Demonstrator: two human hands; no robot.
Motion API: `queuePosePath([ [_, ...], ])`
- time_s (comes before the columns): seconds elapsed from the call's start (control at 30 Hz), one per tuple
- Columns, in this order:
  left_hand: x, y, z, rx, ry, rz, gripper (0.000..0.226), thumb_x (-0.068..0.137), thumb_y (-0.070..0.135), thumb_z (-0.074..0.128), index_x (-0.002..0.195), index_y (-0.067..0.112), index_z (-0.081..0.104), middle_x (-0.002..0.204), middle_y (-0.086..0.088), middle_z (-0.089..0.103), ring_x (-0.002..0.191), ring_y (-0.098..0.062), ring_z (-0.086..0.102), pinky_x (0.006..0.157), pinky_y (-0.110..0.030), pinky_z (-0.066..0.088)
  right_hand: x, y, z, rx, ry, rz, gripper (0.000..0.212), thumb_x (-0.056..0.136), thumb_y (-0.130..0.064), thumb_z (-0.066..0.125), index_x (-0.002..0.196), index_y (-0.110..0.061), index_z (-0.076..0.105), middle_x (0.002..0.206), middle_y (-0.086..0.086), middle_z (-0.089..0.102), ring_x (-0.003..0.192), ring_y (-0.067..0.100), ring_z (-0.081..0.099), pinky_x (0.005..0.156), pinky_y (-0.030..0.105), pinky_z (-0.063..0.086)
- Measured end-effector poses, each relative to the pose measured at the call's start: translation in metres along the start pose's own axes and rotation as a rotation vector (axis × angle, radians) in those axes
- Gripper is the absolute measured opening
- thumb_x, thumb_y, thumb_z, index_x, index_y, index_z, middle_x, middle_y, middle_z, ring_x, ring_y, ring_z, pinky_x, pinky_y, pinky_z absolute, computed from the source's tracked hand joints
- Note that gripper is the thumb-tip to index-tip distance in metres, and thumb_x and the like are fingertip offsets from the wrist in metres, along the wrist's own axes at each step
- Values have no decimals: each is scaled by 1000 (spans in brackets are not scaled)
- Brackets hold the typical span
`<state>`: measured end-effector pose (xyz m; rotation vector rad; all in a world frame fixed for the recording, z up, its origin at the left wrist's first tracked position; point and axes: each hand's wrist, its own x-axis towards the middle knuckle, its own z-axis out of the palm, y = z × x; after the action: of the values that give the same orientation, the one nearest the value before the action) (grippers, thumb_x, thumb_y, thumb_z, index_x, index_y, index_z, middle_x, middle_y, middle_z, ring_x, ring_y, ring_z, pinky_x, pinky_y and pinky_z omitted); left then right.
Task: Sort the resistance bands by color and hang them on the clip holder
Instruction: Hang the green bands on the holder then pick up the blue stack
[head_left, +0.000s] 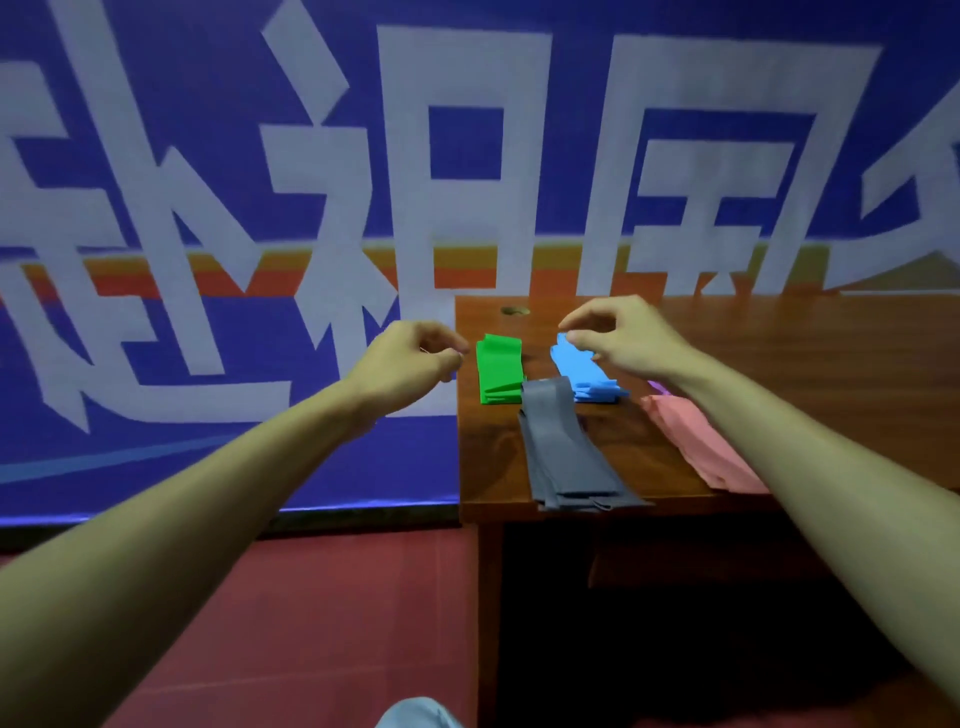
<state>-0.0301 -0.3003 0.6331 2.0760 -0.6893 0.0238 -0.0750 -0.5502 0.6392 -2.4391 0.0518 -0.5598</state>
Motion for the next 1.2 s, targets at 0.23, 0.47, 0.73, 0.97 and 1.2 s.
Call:
queuePosePath([
  [0.23, 100, -55, 43, -122, 1, -17, 17, 90, 14, 55, 85, 26, 66, 95, -7, 71, 84, -16, 66, 79, -30, 51, 91, 53, 32, 198, 58, 85, 13, 90, -8, 64, 100, -16, 68, 82, -1, 67, 73, 12, 65, 66, 26, 54],
  [0.47, 170, -76, 23, -126, -150, -117, 12, 92, 15, 56, 92, 22, 66, 89, -2, 68, 83, -13, 63, 69, -21, 47, 150, 46, 35, -94, -78, 34, 18, 86, -24, 69, 104, -23, 71, 98, -3, 70, 94, 12, 64, 89, 33, 51],
  [0.73, 199, -8, -71, -166, -426, -265, 9, 92, 18, 58, 97, 21, 65, 113, -6, 65, 98, -21, 62, 90, -33, 50, 173, -34, -6, -91, -241, 319, 14, 85, -19, 69, 99, -20, 72, 88, -2, 72, 83, 11, 65, 76, 20, 46],
  [0.97, 188, 47, -136, -275, -367, -312, 13, 95, 16, 54, 101, 19, 65, 92, -1, 66, 84, -10, 60, 71, -16, 44, 180, -109, -51, -34, -211, 414, 14, 85, -19, 66, 98, -22, 72, 78, -12, 66, 69, -2, 58, 66, 11, 43],
  [1.2, 160, 46, -104, -427, -242, -508, 17, 92, 8, 53, 91, 19, 66, 86, -5, 65, 76, -10, 60, 72, -19, 45, 151, -109, -48, 73, -209, 535, 14, 86, -16, 66, 98, -19, 71, 78, -5, 68, 67, 4, 60, 66, 14, 45],
])
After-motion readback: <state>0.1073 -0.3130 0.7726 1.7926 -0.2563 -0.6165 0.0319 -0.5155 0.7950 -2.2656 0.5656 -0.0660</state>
